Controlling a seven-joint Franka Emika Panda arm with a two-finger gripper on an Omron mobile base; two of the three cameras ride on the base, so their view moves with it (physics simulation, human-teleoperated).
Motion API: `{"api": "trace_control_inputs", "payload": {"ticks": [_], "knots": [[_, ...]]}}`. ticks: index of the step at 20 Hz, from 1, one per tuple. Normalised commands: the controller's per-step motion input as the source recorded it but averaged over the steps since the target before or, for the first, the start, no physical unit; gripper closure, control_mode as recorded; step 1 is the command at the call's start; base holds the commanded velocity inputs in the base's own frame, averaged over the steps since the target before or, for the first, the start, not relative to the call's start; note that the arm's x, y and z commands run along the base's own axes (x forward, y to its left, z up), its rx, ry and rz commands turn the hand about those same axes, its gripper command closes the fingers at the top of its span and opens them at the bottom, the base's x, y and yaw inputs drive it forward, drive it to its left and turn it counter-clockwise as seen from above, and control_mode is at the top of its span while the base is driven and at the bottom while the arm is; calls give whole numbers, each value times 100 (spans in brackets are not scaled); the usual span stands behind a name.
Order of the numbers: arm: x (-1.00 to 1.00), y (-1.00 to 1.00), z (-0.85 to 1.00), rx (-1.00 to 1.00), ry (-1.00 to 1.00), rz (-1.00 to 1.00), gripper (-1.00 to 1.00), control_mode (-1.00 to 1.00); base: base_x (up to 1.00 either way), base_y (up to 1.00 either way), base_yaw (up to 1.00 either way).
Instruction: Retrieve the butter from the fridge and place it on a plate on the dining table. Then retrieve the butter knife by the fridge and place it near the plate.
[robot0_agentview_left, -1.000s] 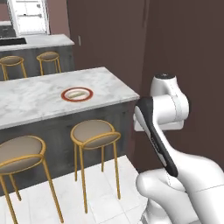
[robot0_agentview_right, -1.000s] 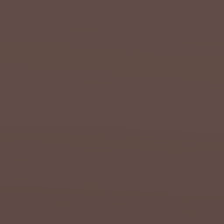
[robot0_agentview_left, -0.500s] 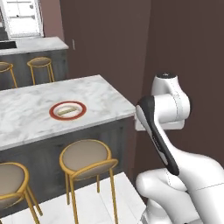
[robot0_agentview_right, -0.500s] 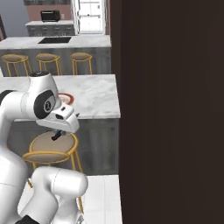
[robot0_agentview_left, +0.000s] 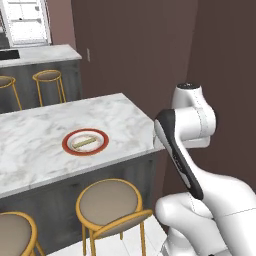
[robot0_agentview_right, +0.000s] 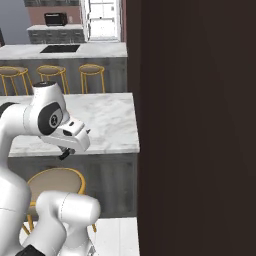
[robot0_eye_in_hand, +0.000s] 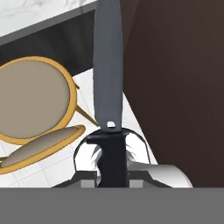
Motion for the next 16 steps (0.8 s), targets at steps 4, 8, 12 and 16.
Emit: {"api": "trace_control_inputs", "payload": {"ticks": [4,8,12,16], "knots": [[0,0,0,0,0,0,100,100,40,18,0],[0,0,0,0,0,0,100,100,33,27,0],[0,0,0,0,0,0,100,100,52,31,6],[0,0,0,0,0,0,100,100,57,41,8]]}}
